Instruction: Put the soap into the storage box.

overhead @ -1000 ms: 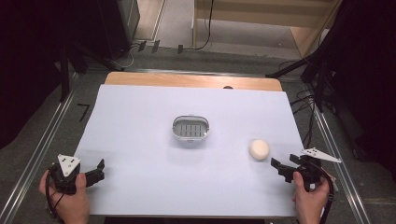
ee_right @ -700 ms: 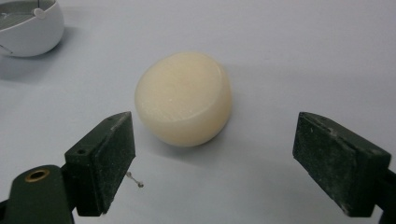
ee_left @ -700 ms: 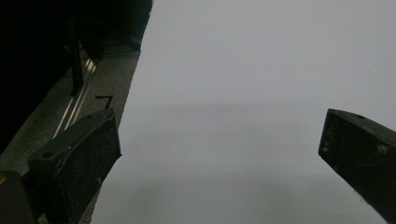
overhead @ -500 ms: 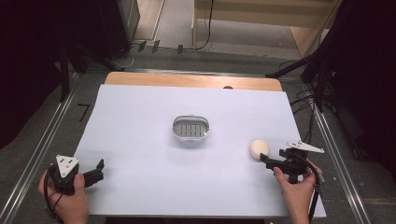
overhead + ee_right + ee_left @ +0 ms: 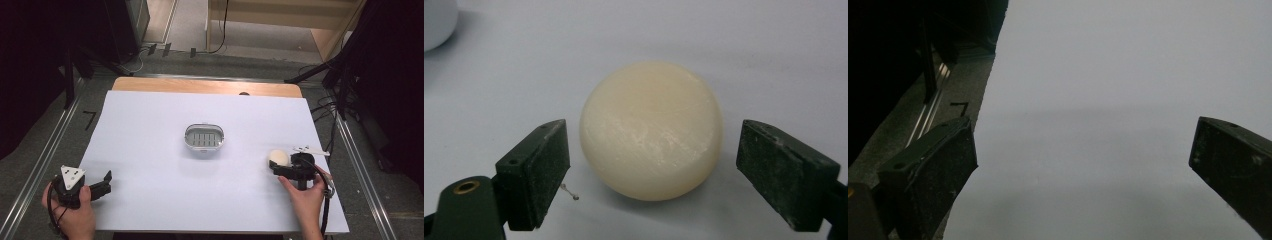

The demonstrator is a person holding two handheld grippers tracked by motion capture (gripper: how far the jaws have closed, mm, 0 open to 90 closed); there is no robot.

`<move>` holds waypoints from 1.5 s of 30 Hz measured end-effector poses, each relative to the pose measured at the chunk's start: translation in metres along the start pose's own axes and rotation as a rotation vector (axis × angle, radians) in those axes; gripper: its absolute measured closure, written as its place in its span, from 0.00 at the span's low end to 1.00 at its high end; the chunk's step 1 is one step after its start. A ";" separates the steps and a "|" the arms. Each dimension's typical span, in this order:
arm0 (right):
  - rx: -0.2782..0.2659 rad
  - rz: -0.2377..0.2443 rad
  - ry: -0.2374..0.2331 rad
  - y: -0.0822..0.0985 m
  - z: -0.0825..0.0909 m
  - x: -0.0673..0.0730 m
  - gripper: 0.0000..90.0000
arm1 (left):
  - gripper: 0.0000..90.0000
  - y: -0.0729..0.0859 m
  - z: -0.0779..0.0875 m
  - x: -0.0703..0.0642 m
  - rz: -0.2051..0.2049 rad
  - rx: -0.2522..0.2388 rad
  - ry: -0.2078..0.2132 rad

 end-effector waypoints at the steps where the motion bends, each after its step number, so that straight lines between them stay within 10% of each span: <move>1: 0.001 0.001 0.006 0.000 -0.001 0.000 0.16 | 0.00 0.000 0.000 0.000 0.000 0.000 0.000; 16: -0.003 -0.009 0.077 0.001 -0.015 0.003 0.26 | 0.00 0.000 0.000 0.000 0.003 0.002 -0.001; 45: -0.027 -0.019 0.042 -0.008 -0.005 0.017 0.28 | 0.00 0.000 0.000 0.000 0.005 0.001 0.001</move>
Point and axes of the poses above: each handheld gripper's, and its own axes: z roughly backward along the jaws, y roughly out of its underside, x roughly to its left, the point moved 10 cm from there along -z, roughly forward along the jaws, and after that the axes turned 13 degrees about -z, right-handed, at the moved point
